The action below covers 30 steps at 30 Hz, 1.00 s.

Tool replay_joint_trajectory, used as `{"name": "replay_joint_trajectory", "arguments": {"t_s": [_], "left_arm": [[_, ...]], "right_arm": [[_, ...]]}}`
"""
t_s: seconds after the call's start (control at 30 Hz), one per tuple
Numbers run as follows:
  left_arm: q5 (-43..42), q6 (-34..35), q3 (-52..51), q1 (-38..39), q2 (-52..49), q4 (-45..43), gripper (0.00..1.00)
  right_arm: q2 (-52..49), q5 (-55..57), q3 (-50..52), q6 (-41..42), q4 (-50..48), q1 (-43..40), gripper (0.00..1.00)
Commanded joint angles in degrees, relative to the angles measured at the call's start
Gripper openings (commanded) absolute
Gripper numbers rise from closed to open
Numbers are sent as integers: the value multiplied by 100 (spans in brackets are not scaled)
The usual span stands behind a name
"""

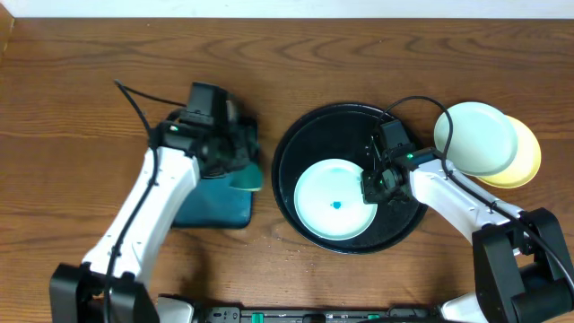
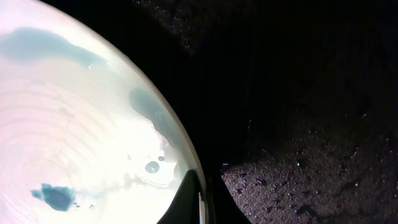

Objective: Clean dirty plates on tray and stack at the side
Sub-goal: 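Carry the sponge with the left gripper onto the pale green plate, then scrub the pale green plate with the sponge while right gripper holds its rim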

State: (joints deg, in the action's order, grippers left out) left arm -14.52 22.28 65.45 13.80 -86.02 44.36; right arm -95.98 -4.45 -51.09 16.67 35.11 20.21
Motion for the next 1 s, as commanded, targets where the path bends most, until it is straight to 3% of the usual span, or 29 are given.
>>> {"name": "replay_joint_trajectory", "arguments": {"t_s": [0.0,0.33,0.43,0.7,0.97], "left_arm": [[-345,444,-116,826,-140,-398,7],[-273,1421,-332,2441,-1657,-2026,8],[-417,1829,-330,2612,-2398,-2391,8],[-2050,2177,-330,2905,-3176,-3689,7],[-2083,2059,-330,2959,-3176,-3958,7]], "right_arm": [[-72,352,81,221,-79,37,1],[-72,350,81,221,-13,37,1],[-72,308,81,219,2,37,1],[-72,282,81,221,2,48,1],[-72,245,81,264,17,50,1]]}}
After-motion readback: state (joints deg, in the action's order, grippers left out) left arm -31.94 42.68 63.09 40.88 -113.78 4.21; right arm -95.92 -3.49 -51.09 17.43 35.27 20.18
